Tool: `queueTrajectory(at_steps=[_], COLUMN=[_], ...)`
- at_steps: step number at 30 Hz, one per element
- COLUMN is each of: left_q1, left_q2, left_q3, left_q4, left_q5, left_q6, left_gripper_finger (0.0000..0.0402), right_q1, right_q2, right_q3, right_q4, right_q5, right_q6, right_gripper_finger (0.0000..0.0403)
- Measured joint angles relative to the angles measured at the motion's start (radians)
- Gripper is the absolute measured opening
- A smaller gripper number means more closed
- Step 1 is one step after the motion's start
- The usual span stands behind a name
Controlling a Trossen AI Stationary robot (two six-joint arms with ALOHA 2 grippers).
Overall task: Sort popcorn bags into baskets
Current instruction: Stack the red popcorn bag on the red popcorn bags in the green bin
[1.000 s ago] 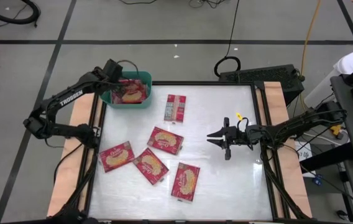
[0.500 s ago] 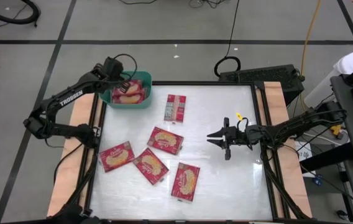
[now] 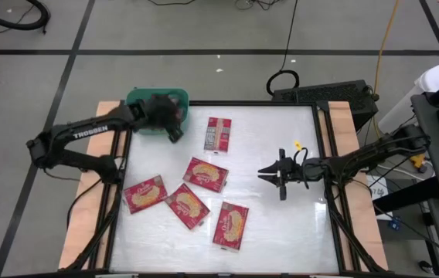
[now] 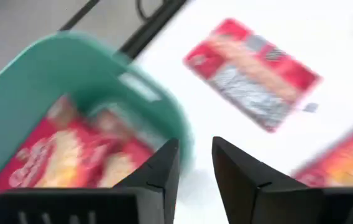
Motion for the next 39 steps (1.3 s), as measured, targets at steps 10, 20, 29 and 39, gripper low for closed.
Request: queueTrajectory(at_steps=[10, 20, 29, 39], left_q1=[-0.405, -0.661, -0.790, -0.791], left_q2=[0.000, 0.003, 0.003, 0.010], left_q3=[-0.046, -0.229, -0.374, -0.626], left_q4=[0.088, 0.240, 0.296, 0.681], left_q5=[-0.185, -0.232, -0.232, -0.274], left_q6=[-0.155, -0.245, -0.375, -0.408], left_gripper_finger=[0.0093, 0.0093, 0.0151, 0.0284], right_q1=[0.064, 0.066, 0.066, 0.063], right_q2=[0.165, 0.431, 0.550, 0.570], right_q3=[0.103, 0.297, 0.347, 0.348], right_q4=[0.002, -0.002, 0.050, 0.108], right_q5=[0.046, 0.040, 0.036, 0.012], right_q6=[0.036, -0.022, -0.025, -0.074], right_gripper_finger=[0.0078, 0.0078, 0.0078, 0.0078])
